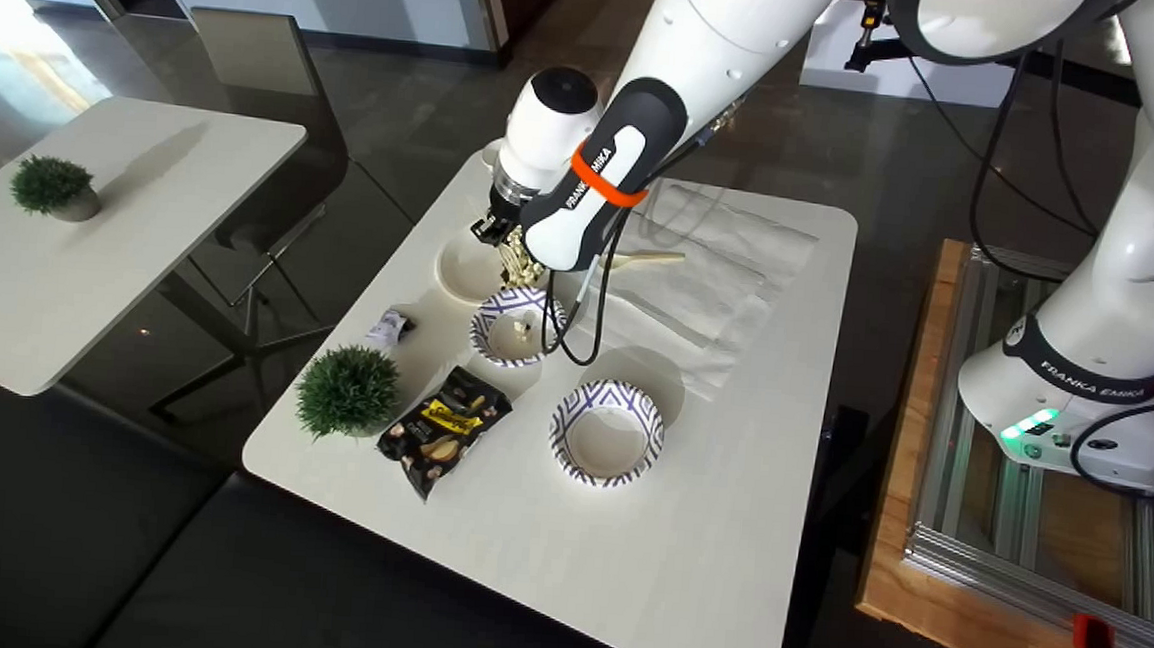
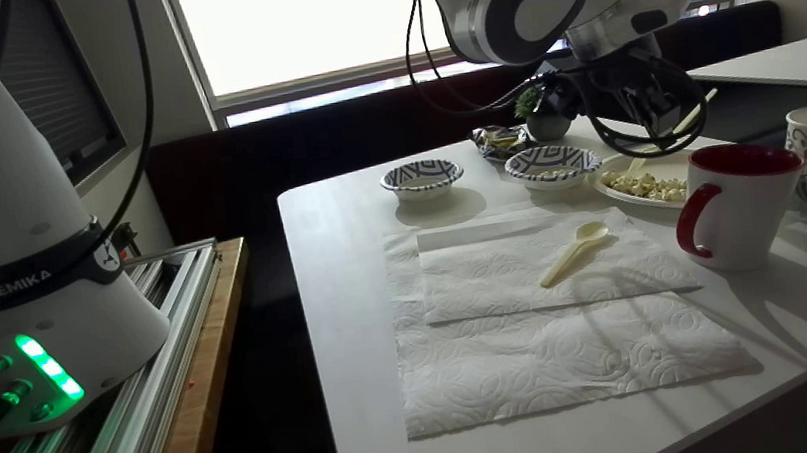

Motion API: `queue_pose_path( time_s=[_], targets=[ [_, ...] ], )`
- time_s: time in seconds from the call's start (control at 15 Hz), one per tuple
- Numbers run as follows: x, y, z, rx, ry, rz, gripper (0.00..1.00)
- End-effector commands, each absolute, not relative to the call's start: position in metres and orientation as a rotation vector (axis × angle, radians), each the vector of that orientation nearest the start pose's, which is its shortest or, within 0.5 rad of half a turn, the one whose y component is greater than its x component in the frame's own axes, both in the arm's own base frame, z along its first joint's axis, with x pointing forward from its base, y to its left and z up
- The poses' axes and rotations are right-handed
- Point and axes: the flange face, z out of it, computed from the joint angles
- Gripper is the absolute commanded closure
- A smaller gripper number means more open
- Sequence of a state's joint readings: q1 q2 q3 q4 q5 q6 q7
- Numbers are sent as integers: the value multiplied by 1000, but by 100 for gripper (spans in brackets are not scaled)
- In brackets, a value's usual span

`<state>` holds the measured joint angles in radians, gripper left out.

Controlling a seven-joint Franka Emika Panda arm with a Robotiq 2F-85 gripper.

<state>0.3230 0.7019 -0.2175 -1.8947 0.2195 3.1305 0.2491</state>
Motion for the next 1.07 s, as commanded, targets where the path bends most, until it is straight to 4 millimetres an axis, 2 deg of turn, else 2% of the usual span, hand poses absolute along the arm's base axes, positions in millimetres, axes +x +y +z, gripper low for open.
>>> queue_pose_path(
  time_s=[0.0,0.6,1.0],
  targets=[
    [667,65,190,-2976,383,-851,97],
    [669,86,231,-2902,386,-875,97],
    [671,90,234,-2895,382,-901,97]
  ],
)
